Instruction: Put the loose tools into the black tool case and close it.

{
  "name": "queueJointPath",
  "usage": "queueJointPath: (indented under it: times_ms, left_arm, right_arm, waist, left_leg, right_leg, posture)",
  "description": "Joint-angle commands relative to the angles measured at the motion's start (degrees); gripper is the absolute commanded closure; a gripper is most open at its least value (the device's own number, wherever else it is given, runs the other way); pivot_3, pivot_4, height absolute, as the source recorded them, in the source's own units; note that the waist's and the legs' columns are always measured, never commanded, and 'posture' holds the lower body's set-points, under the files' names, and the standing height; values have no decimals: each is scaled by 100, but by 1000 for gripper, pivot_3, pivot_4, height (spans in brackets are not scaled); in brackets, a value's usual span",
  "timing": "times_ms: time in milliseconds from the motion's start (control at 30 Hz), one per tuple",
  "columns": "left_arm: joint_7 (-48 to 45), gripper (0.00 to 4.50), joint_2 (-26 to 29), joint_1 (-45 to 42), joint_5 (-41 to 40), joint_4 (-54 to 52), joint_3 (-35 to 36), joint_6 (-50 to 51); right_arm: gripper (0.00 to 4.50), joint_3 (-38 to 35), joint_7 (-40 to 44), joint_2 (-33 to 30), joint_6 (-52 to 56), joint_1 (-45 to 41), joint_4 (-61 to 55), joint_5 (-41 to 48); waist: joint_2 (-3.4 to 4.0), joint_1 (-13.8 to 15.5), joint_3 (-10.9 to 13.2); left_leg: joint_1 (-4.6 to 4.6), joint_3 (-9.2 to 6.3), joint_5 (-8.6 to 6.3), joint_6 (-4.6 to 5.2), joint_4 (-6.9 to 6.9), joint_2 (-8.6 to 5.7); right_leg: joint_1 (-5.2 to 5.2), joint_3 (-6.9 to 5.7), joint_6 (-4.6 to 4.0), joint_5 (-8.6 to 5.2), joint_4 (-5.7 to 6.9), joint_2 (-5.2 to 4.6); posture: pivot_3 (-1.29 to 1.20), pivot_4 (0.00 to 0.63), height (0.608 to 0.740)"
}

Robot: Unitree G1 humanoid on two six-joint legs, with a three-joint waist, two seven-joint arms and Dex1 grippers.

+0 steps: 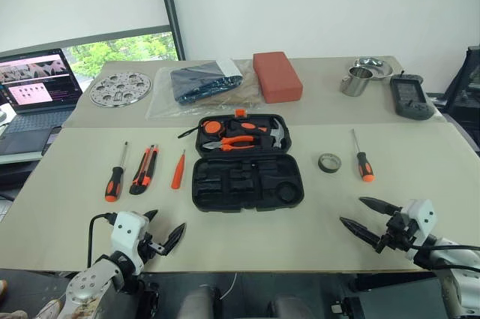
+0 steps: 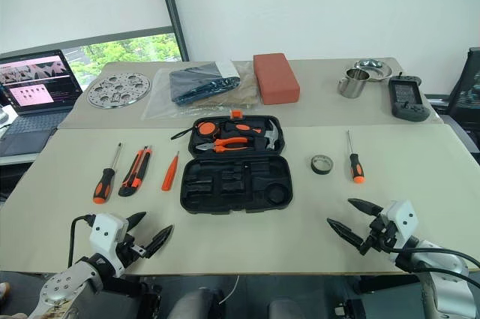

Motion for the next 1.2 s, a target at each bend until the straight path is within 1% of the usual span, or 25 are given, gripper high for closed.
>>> queueJointPath:
  times_ms: [33,167,500,567,700,767,833,867,933,1000,1067,1200]
  left_arm:
    - [-9,0,-19,-67,-59,168,44,-129]
    - [-12,0,-62,-181,-207,293,145,-189]
    - [42,0,-40,-61,-277,228,195,-328]
    - [17,0,-87,-125,-381,76,377,-667]
    - [830,0,-226,-747,-374,-88,945,-662]
    - [1238,0,-197,-1066,-305,12,1169,-384]
    - [1721,0,-247,-1499,-547,65,1415,170]
    - [1878,0,-213,-1645,-562,93,1449,456]
    - [2065,0,-113,-1805,-434,149,1426,816]
    - [2404,0,31,-2014,-159,264,1304,1441]
    - [2643,0,52,-2212,-158,360,1280,2017]
    - [2668,0,103,-2368,-72,498,1156,2328]
  right_arm:
    - [51,-195,152,-136,7,-50,-137,208]
    - [51,-179,311,-257,36,-116,-59,204]
    - [51,-138,424,-322,96,-245,-44,213]
    - [51,-131,494,-352,97,-285,-78,225]
    - [51,-38,416,-270,915,-724,-849,905]
    - [51,180,425,-277,1199,-952,-1220,1001]
    - [51,435,447,-280,1451,-1243,-1521,1035]
    - [51,536,440,-272,1556,-1385,-1619,1050]
    - [51,671,420,-253,1717,-1614,-1745,1074]
    - [51,906,405,-226,1882,-2114,-1833,1036]
    - [51,1065,432,-191,2006,-2452,-1926,1064]
    - [51,1182,405,-158,2185,-2591,-2188,1123]
  waist:
    - [0,0,0]
    - [4,2,2]
    - [4,-6,3]
    - [2,-9,4]
    - [3,-8,7]
    - [3,-21,7]
    - [1,-22,8]
    - [0,-15,8]
    - [-2,3,9]
    - [-3,6,13]
    - [-3,6,19]
    - [-12,30,22]
  left_leg:
    - [0,0,0,0,0,0]
    - [0,2,0,0,0,-1]
    - [-1,1,-2,-3,-2,3]
    - [-1,1,-3,-4,-2,4]
    - [-6,-1,-3,-5,-1,7]
    - [-4,-1,-3,-4,-1,10]
    - [-3,-2,1,2,-1,10]
    - [-4,-2,14,23,-1,9]
    - [-10,-3,19,32,-1,7]
    - [-13,1,16,31,-2,-1]
    - [-13,3,15,31,-1,-2]
    - [-10,1,16,28,-7,2]
  right_leg:
    - [0,0,0,0,0,0]
    - [-2,0,0,0,0,-1]
    - [-3,0,-5,-1,-3,1]
    - [-3,0,-5,-2,-4,2]
    - [-7,0,-9,1,-3,2]
    - [-8,0,-10,4,0,9]
    - [-6,-1,-10,4,-1,15]
    - [-7,-2,-10,4,-1,20]
    - [-12,-6,-8,3,-3,27]
    - [-13,-5,-2,0,-6,36]
    - [-16,-3,0,-1,-5,39]
    - [-14,-7,0,-1,-5,42]
  posture:
    - [0,150,740]
    - [0,150,740]
    - [0,150,740]
    - [0,150,740]
    - [0,150,740]
    - [0,150,740]
    - [0,150,740]
    - [0,150,740]
    - [0,150,740]
    - [0,150,740]
    - [0,150,740]
    - [0,150,740]
